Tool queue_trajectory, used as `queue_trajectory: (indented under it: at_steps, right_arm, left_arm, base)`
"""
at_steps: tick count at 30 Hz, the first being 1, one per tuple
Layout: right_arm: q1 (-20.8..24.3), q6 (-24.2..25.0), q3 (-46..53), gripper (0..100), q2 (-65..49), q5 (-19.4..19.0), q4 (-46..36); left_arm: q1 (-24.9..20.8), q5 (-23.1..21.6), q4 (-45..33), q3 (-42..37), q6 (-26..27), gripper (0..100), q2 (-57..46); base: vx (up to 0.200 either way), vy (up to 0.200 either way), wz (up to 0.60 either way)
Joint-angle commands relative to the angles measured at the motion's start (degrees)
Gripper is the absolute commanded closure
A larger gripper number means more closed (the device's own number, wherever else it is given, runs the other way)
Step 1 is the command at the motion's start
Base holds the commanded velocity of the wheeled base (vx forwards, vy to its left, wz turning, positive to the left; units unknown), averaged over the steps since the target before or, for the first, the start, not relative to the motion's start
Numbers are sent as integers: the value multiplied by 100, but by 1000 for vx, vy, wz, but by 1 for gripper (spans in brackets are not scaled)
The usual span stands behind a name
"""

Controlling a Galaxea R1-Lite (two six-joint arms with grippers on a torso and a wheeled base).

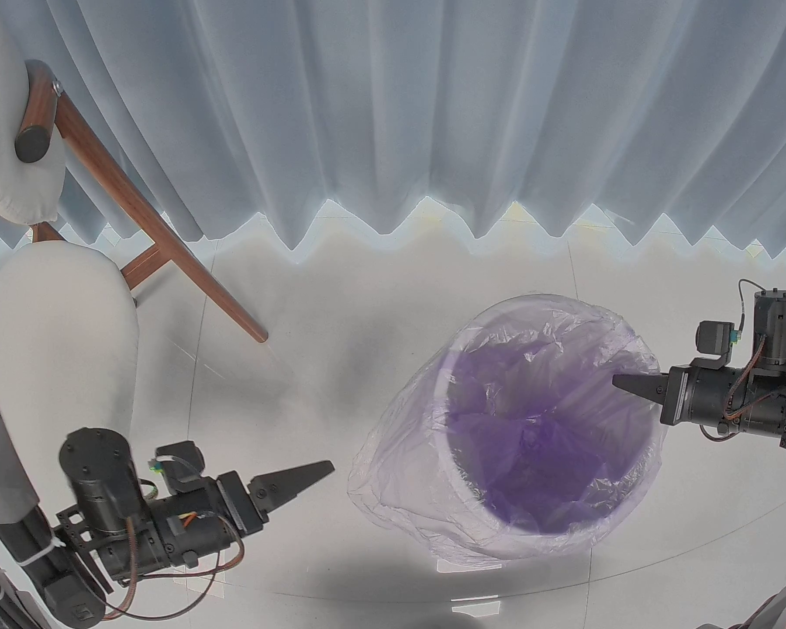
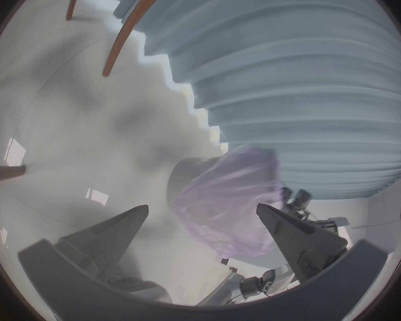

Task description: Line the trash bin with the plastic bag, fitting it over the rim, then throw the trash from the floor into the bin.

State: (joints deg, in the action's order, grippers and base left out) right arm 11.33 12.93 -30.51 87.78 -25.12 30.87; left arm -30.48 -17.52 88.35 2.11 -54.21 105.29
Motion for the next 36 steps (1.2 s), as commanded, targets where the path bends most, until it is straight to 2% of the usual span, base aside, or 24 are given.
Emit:
queue_trajectory:
  at_steps: [1, 2, 4, 9, 10, 14, 16, 20, 23, 28, 30, 32, 36]
  right_arm:
    - [19, -335, 89, 100, 389, 52, 280]
    - [159, -687, 81, 100, 635, 456, 385]
    - [265, -801, 89, 100, 679, 711, 420]
    - [502, -898, 28, 100, 714, 966, 429]
    - [617, -915, -16, 100, 828, 1256, 447]
    - [827, -915, -51, 100, 933, 1335, 666]
    - [994, -924, -51, 100, 951, 1405, 781]
    - [1205, -933, -51, 100, 1083, 1616, 824]
    - [1284, -986, -51, 100, 1171, 1634, 939]
    - [1284, -995, -69, 100, 1329, 1634, 1097]
    - [1223, -915, -104, 100, 1470, 1625, 1115]
    - [977, -520, -385, 100, 1909, 1616, 1229]
    - [924, 429, -904, 100, 2682, 1616, 1844]
  left_arm:
    - [235, -24, -19, -88, -19, 0, -1265]
    - [200, -226, -10, 202, 42, 0, -1292]
    - [112, -252, -28, 492, 104, 0, -1221]
    - [-283, -252, -353, 1064, 332, 0, -879]
    - [-582, -243, -942, 1327, 851, 0, -668]
    - [-784, -120, -1847, 1863, 1598, 0, -325]
    - [-784, 117, -2454, 2347, 1870, 0, -132]
    - [-784, 530, -3640, 3120, 2116, 0, 88]
    - [-784, 706, -4370, 3762, 2160, 0, 167]
    - [-784, 855, -4625, 4368, 2169, 0, 484]
    - [-784, 864, -4625, 4465, 2169, 0, 492]
    - [-776, 864, -4598, 4491, 2152, 0, 387]
    - [-732, 829, -4563, 4184, 2108, 0, -422]
  base:
    - [0, 0, 0]
    - [0, 0, 0]
    - [0, 0, 0]
    - [0, 0, 0]
    - [0, 0, 0]
    - [0, 0, 0]
    - [0, 0, 0]
    - [0, 0, 0]
    - [0, 0, 0]
    - [0, 0, 0]
    - [0, 0, 0]
    - [0, 0, 0]
    - [0, 0, 0]
